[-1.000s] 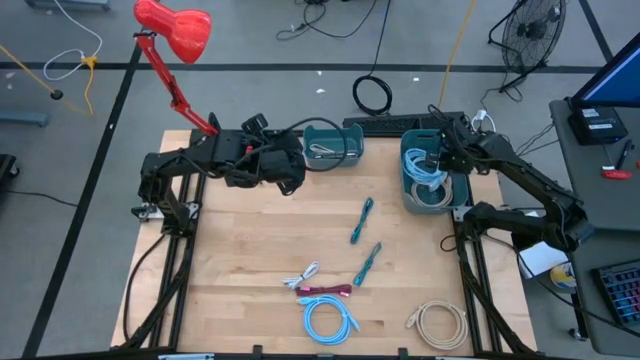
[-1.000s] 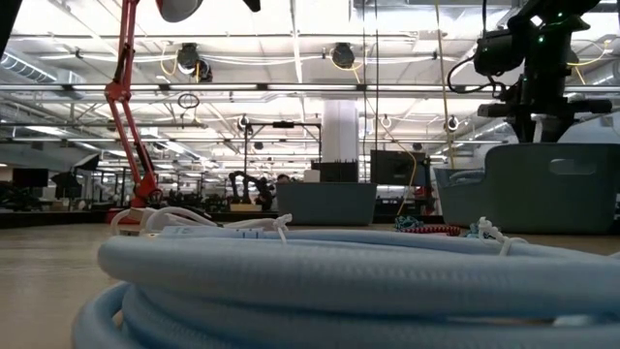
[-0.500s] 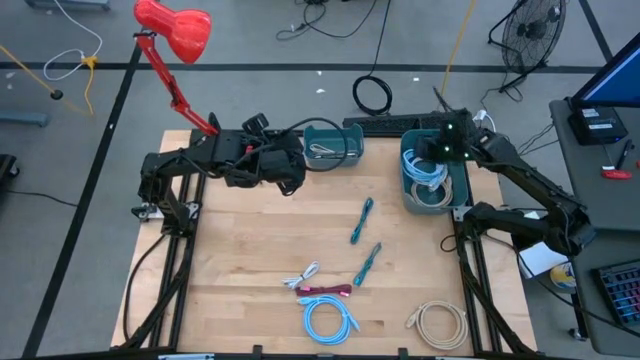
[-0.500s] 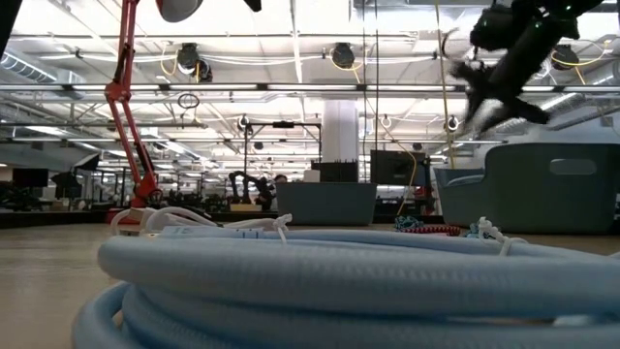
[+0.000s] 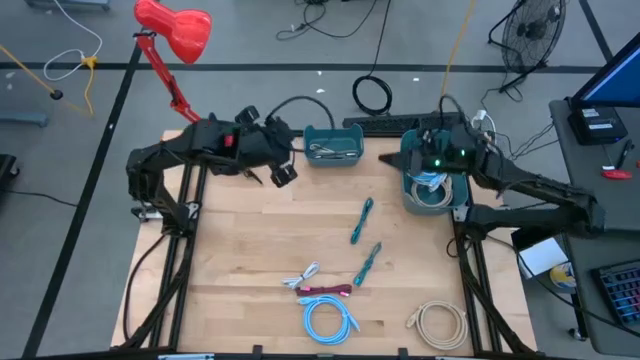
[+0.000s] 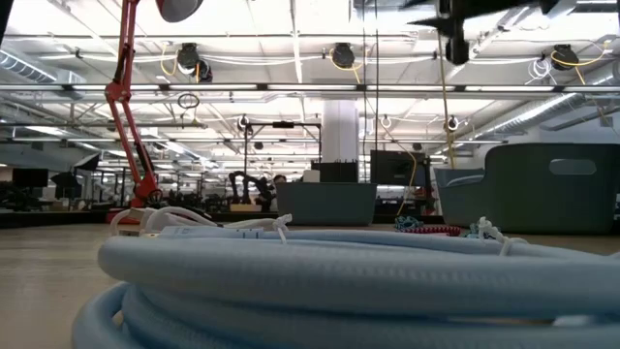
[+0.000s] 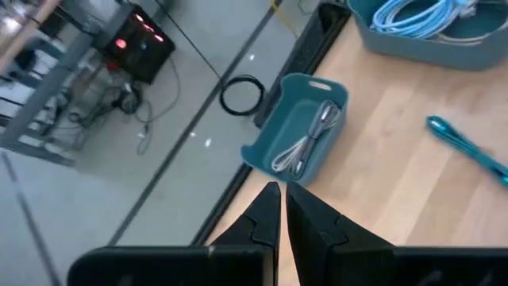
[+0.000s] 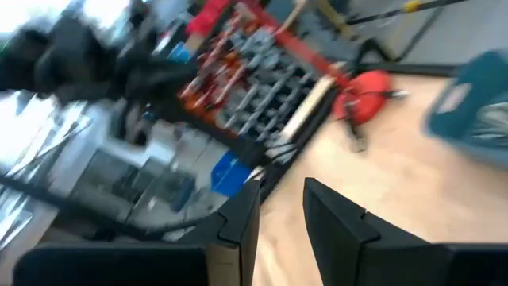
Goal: Pick & Place USB Port
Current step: Put the top blue charger cable into the left blue bin
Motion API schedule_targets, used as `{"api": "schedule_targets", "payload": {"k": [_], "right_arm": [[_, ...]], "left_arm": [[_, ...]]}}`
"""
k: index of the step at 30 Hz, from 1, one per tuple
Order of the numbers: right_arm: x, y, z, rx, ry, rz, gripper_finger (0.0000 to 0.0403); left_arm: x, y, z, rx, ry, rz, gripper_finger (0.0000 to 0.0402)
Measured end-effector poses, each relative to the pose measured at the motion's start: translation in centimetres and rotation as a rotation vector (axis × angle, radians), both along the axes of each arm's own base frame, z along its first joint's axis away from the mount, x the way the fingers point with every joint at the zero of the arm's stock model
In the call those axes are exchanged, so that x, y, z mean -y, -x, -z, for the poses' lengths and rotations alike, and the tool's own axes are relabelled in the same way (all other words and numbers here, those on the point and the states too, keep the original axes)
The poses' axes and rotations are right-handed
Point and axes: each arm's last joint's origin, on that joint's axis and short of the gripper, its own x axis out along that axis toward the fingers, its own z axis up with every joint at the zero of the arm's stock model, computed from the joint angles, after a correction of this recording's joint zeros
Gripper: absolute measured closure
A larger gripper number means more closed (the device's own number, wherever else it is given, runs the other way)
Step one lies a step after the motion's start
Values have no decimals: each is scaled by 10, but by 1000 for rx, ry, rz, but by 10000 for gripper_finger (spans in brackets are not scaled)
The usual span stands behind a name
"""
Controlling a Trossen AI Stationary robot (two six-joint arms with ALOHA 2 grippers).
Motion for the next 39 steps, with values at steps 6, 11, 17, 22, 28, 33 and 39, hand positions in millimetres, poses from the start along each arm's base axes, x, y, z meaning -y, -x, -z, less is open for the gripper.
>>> {"api": "schedule_targets", "payload": {"k": [6, 11, 17, 22, 28, 33, 39], "right_arm": [[-47, -20, 4, -18, 81, -96, 314], [-79, -40, 26, -158, 193, -233, 314], [-93, -65, 74, -474, 130, -291, 314], [-83, -72, 112, -747, -100, -163, 314], [-69, -74, 136, -894, -498, 129, 314], [-54, -83, 135, -794, -542, 203, 314], [-36, -78, 137, -828, -549, 232, 314]], "left_arm": [[-6, 15, -12, 39, 67, 67, 376], [-13, 20, -14, 17, 59, 87, 376], [-21, 22, -14, 0, 75, 117, 376], [-21, 22, -14, -13, 79, 135, 376], [-16, 22, -12, -31, 89, 158, 376], [-8, 21, -13, -33, 85, 182, 376], [1, 21, -13, -35, 83, 214, 376]]}}
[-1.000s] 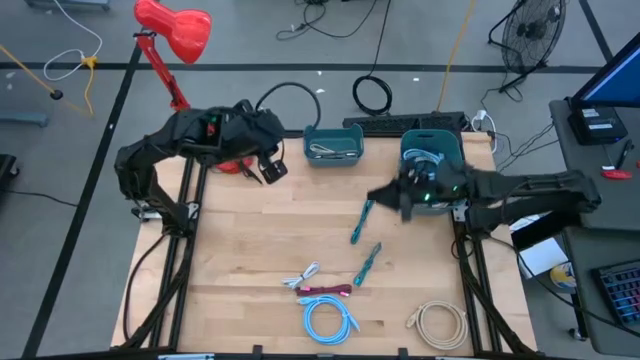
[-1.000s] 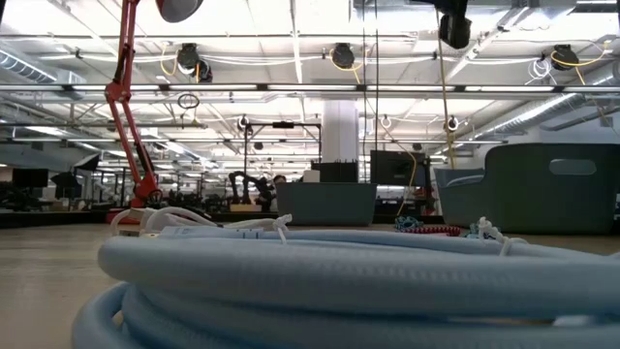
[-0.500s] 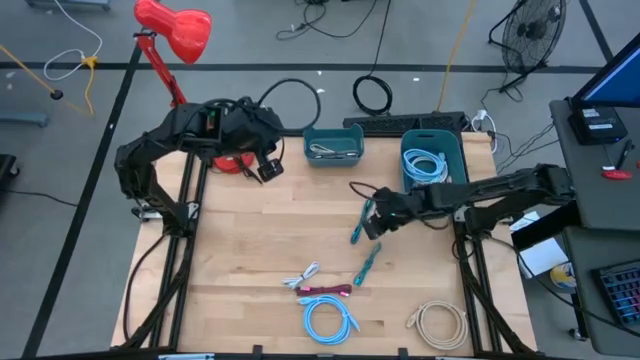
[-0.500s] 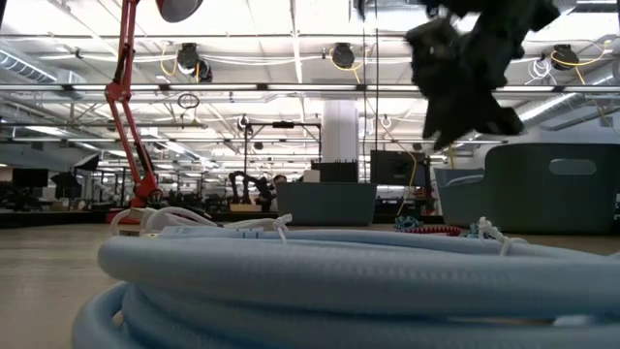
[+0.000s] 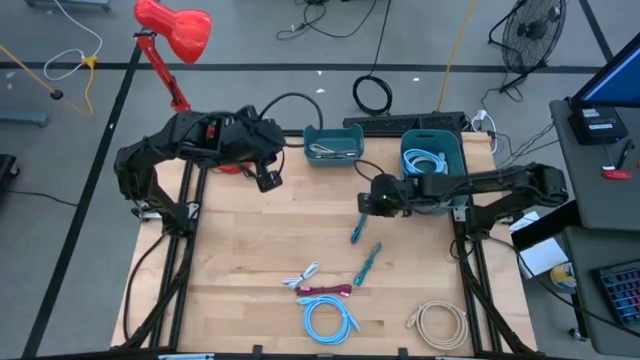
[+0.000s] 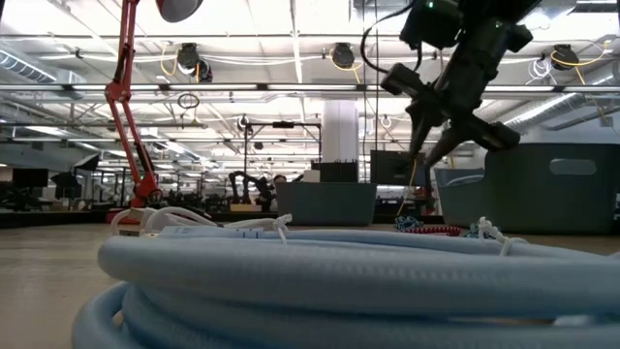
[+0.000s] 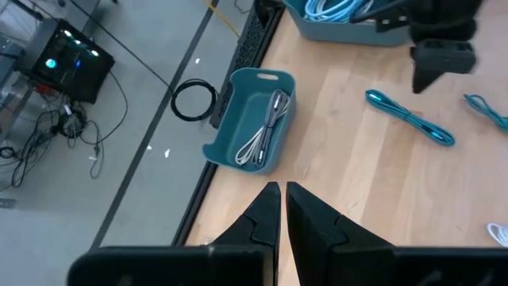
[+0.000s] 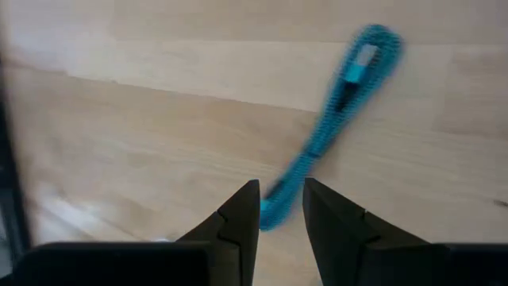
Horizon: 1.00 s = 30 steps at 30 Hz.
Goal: Pick & Place USB Port
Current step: Put the top blue charger cable into the left blue bin
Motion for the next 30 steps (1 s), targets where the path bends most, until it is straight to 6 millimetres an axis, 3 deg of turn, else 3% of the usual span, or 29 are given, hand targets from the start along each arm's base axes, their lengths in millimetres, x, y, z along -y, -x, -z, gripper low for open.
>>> {"api": "schedule_targets", "payload": {"k": [9, 16, 23, 30], "right_arm": [[9, 5, 5, -61, -29, 18, 292], [13, -13, 30, -75, -109, -16, 249], [14, -26, 39, -76, -99, -45, 244], [14, -32, 56, -119, -107, -57, 254]], "left_arm": [[7, -3, 6, -18, -29, 8, 376], [9, -15, 35, -134, -29, 15, 376], [19, -23, 62, -213, -20, 32, 376], [29, -13, 58, -162, -5, 45, 376]]}}
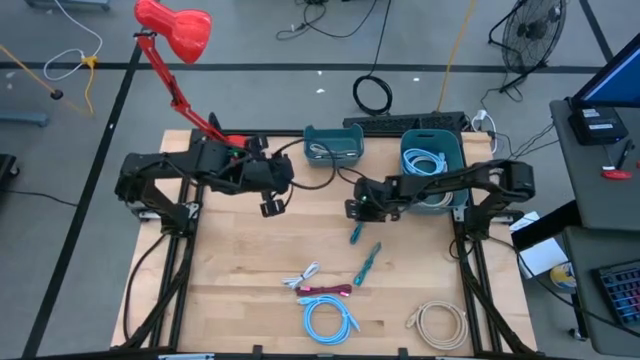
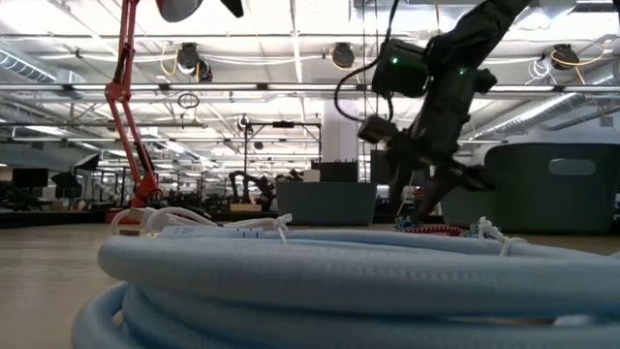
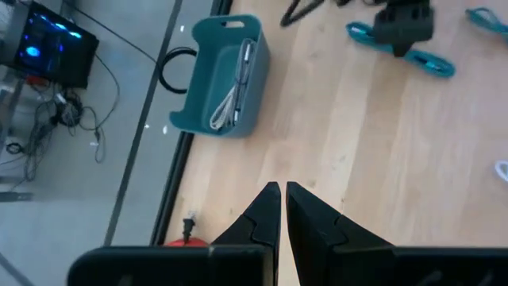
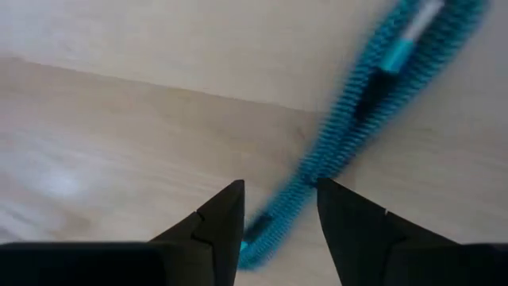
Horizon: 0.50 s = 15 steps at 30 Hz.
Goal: Pick & Place USB Port
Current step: Put the top blue charger cable into the left blue bin
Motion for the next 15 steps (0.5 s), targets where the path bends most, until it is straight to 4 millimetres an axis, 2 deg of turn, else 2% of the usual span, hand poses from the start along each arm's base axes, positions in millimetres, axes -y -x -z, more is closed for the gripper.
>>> {"api": "schedule_targets", "payload": {"k": [8, 15], "right_arm": [[-3, -13, 21, 8, -2, -13, 257], [-5, -15, 24, 9, 33, 2, 312]], "left_arm": [[0, 25, -24, 139, 1, -29, 376], [1, 41, -33, 181, 5, -60, 376]]}}
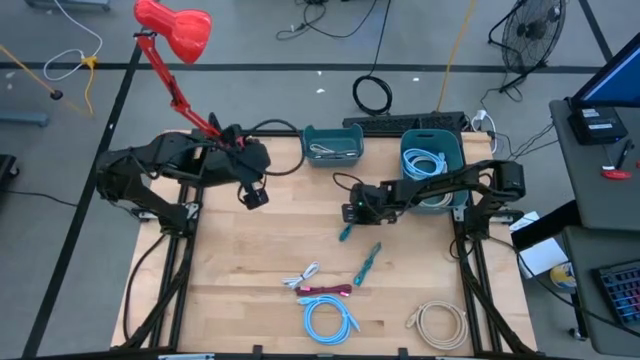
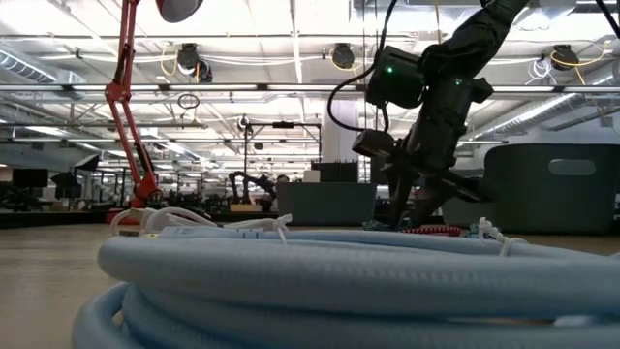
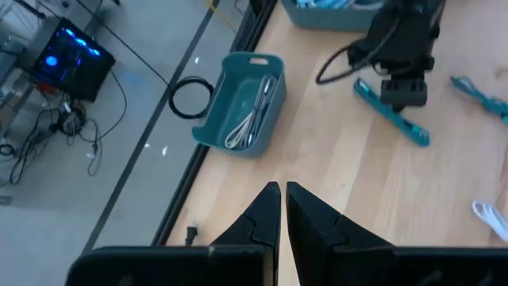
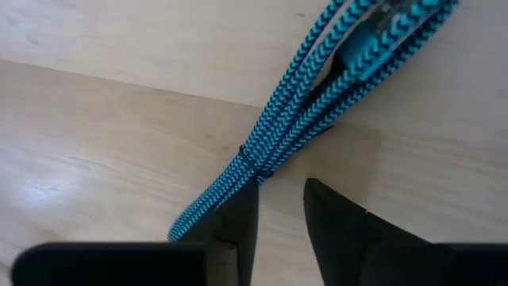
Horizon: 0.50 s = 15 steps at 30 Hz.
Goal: Pick & Place USB Port
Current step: Put the top blue charger cable into the left blue bin
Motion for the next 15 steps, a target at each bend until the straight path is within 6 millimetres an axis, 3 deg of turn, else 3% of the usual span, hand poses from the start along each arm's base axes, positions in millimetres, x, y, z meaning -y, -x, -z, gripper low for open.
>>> {"api": "schedule_targets", "payload": {"k": [7, 15], "right_arm": [[3, -8, -18, 159, 48, 19, 328], [4, -8, -17, 154, 36, 56, 279]], "left_arm": [[-1, 7, -2, -10, -17, -17, 376], [-1, 7, -2, -9, -42, -20, 376]]}}
